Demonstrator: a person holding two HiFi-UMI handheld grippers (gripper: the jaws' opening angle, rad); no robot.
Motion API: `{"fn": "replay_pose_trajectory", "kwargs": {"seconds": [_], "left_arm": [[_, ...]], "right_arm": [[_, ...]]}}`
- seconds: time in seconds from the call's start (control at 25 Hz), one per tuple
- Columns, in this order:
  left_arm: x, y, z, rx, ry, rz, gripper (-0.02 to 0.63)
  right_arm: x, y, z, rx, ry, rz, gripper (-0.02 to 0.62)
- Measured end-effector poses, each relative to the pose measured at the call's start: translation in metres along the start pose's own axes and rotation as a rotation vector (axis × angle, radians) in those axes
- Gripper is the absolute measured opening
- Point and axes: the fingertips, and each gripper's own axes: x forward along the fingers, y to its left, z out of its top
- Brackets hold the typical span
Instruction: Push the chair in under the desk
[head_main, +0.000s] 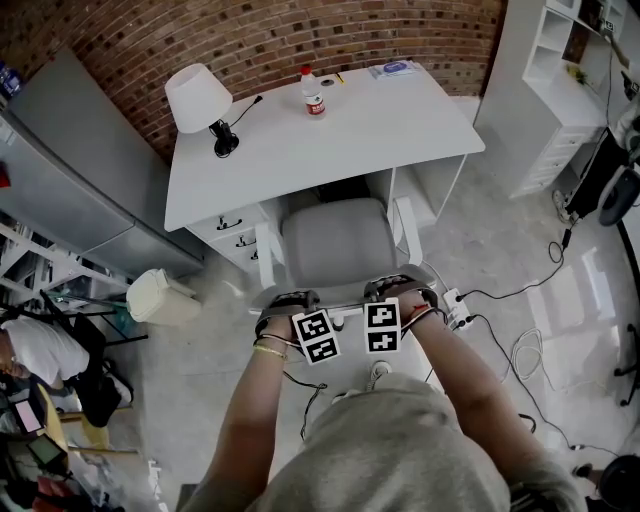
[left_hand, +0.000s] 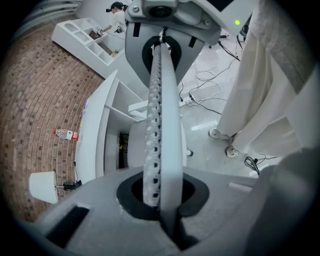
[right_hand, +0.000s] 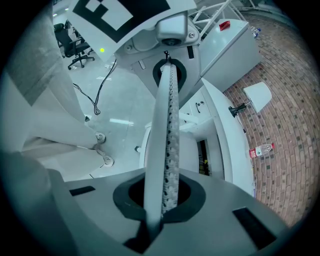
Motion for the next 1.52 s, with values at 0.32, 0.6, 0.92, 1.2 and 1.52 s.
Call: {"fn": "replay_pose_trajectory", "kwargs": {"seconds": [0.32,0.6,0.92,1.2,1.52], "left_arm": [[0.003,0.007,0.005,-0.015,0.007,0.007,0.012],[0.007,0.011,0.008,-0.026,0.013,0.009,0.012],[0.010,0.019,0.012,-0.041,0.021,0.014,0.012],[0.013,0.024,0.013,-0.051,0.027,0.015,0.012],[0.015,0.027,0.017,-0.063,0.034,0.022,0.012]], "right_arm": [[0.002,-0.008,-0.006,-0.018,-0.010,-0.003,0.011],[0.005,-0.013,-0.011,-0.031,-0.016,-0.004,0.011],[0.007,-0.022,-0.017,-0.047,-0.023,-0.006,0.011],[0.009,-0.027,-0.020,-0.059,-0.027,-0.003,0.011],[0.012,-0.031,-0.026,-0.078,-0.030,-0.006,0.011]]}}
